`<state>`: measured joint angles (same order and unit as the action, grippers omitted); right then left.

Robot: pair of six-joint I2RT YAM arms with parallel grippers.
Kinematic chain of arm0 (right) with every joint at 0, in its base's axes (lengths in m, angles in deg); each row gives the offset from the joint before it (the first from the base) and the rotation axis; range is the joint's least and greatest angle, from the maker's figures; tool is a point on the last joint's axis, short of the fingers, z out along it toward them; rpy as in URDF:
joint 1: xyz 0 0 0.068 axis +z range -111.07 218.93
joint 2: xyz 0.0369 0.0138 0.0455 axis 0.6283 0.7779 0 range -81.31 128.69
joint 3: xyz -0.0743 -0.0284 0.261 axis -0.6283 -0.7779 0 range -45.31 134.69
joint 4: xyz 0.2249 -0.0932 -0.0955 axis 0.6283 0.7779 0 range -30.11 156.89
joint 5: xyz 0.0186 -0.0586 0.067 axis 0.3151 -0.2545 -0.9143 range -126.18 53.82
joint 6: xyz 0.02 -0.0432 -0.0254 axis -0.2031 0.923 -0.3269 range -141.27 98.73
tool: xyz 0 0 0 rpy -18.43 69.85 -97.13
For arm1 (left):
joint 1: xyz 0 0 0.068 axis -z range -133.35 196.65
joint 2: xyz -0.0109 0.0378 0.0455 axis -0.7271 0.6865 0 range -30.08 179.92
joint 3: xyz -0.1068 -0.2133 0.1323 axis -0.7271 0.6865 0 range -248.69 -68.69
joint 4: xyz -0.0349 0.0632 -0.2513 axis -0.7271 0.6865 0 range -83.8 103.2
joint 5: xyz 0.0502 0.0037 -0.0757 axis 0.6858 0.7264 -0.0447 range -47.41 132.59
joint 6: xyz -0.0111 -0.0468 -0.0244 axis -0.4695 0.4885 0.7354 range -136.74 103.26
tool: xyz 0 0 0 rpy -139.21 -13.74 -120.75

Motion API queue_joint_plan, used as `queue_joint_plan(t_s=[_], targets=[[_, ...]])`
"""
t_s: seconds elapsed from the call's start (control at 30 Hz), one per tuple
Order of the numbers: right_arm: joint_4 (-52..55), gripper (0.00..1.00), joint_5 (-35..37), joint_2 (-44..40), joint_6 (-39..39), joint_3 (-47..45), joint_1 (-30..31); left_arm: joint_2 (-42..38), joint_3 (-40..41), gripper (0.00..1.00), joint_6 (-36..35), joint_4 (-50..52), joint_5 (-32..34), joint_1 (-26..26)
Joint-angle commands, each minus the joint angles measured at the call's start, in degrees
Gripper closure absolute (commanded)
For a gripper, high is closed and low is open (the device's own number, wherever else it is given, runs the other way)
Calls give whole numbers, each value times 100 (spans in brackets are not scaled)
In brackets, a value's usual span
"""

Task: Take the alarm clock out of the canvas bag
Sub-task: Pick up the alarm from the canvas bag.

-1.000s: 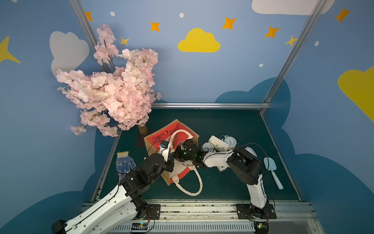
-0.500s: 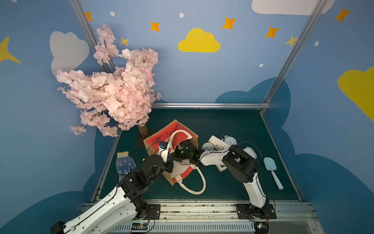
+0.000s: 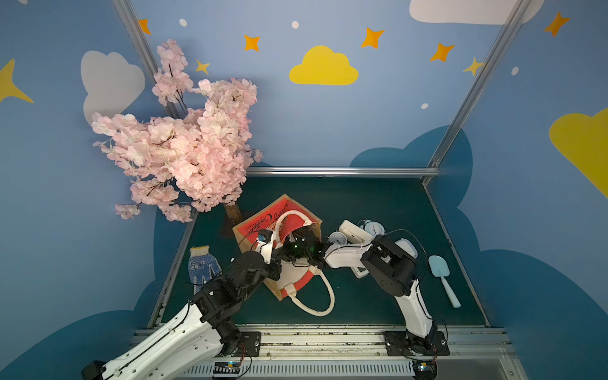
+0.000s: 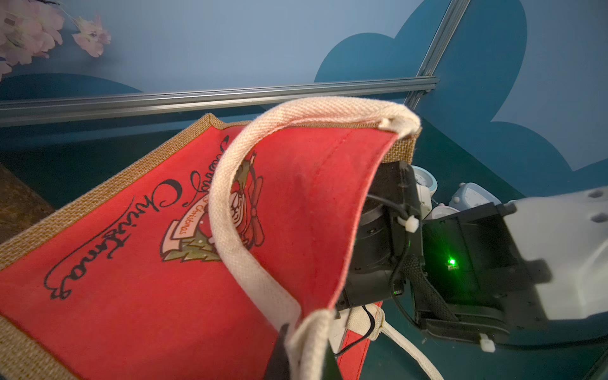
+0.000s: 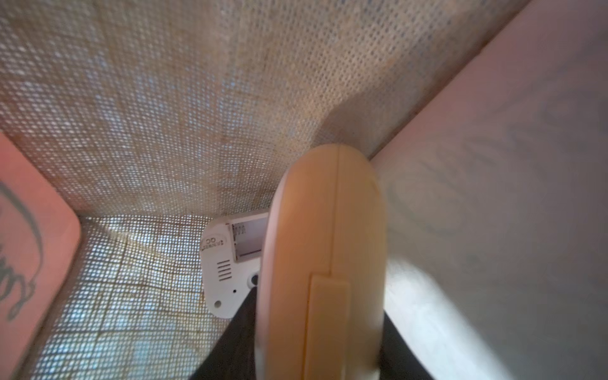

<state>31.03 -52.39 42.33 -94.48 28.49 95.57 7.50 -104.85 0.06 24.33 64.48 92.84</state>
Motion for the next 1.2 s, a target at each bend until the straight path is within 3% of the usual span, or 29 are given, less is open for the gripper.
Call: queue_joint_plan(t_s=[0.0,0.57,1.17], targets=[[449,69,-30,-167,177,-60,-44,-117,3,89,-80,36,82,30],[1182,78,-5,-592,724,169,12,-173,75,88,104,95,480,8],[2139,80,218,-936,1323,431,185,152,-87,88,179,-90,588,-49]])
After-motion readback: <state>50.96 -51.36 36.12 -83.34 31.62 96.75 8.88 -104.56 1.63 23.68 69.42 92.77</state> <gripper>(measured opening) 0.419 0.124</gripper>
